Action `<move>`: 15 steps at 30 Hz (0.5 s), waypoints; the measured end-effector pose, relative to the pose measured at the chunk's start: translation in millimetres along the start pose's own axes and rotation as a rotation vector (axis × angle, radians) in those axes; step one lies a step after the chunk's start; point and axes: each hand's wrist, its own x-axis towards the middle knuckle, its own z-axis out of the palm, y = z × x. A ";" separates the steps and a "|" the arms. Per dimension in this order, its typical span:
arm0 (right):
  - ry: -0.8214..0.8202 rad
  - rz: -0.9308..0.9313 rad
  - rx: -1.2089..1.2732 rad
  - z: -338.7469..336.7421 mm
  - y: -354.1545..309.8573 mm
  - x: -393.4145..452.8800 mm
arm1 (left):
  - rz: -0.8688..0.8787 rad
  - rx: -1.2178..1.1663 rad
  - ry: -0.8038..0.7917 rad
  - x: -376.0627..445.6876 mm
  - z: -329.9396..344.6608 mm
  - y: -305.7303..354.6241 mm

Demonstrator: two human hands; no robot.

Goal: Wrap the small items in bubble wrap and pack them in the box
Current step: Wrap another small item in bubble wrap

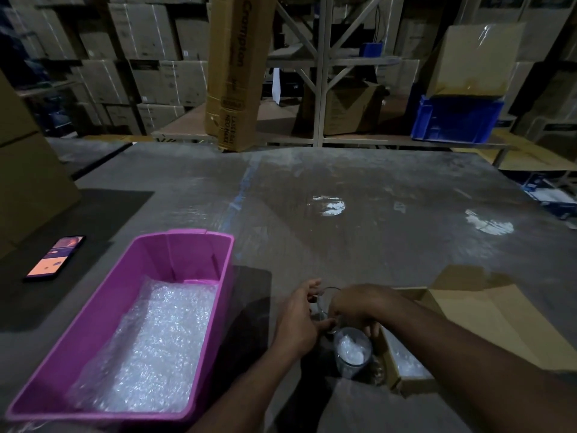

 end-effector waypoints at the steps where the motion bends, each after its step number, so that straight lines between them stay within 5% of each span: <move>1: -0.010 0.016 0.007 -0.2 -2.0 1.9 | 0.001 0.008 0.000 0.1 0.1 -0.2; 8: -0.061 -0.004 0.069 -6.1 -2.9 -8.4 | -0.029 0.050 -0.027 -1.7 -4.8 8.0; 15: 0.129 -0.058 0.047 -18.7 -2.1 -56.5 | -0.043 0.085 -0.038 -8.7 -14.7 16.8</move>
